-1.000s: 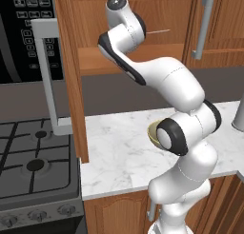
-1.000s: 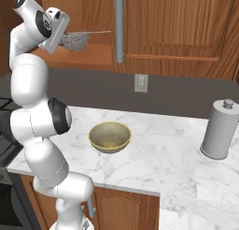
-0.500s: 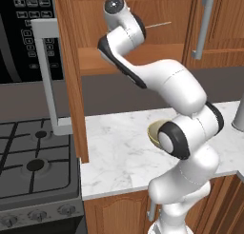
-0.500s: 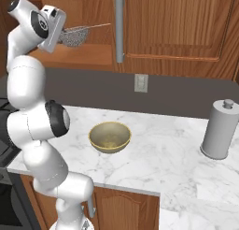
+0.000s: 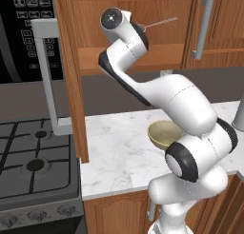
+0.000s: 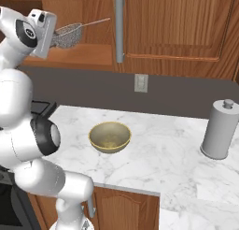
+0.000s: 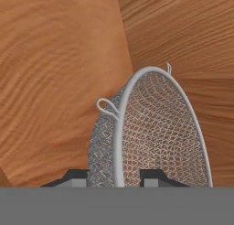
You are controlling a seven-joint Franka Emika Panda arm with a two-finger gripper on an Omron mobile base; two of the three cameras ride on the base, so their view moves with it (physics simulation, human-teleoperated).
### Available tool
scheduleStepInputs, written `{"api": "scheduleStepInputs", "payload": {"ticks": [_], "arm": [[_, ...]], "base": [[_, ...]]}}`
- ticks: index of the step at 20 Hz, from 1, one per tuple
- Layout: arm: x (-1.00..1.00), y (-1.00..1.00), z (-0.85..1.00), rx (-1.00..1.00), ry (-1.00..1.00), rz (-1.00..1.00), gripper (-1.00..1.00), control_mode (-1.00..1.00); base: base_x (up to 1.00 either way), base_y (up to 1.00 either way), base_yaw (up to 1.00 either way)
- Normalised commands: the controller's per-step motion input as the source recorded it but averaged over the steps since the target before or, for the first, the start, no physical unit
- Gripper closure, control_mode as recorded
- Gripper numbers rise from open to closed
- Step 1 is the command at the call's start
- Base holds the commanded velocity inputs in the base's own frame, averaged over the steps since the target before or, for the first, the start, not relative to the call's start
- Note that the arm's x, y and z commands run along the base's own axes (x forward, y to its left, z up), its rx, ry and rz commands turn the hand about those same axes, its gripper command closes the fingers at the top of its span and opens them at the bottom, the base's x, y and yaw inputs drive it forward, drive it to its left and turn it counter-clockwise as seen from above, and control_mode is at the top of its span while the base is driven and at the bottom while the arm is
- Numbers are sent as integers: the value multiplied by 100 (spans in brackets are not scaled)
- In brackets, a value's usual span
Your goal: Open the cabinet and setup a tea strainer by placing it in the bowl upright.
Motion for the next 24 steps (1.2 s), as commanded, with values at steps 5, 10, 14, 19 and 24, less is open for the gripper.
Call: {"api": "scheduleStepInputs", "payload": {"ticks": [5,10,14,19,24], "arm": [[-74,0,0,0,0,-9,100,-100],[-64,23,8,1,0,1,100,-100],[-51,24,0,4,0,10,100,-100],[-63,0,5,9,0,10,100,-100],[-87,0,6,9,0,4,100,-100]], "base": [[0,0,0],[0,0,0],[0,0,0],[0,0,0],[0,0,0]]}}
